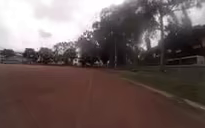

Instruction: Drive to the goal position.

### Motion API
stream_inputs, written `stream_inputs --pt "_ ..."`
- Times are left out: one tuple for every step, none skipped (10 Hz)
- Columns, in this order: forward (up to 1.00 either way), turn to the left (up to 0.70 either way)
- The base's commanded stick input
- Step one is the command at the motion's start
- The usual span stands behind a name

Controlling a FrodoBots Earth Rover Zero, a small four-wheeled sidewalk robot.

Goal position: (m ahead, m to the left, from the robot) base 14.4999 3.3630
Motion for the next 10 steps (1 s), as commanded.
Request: stream_inputs --pt "0.85 0.00" --pt "0.85 0.00" --pt "0.85 0.00" --pt "0.85 0.00" --pt "0.85 0.00" --pt "0.85 0.00" --pt "0.85 0.00" --pt "0.85 0.00" --pt "0.85 0.00" --pt "0.85 0.00"
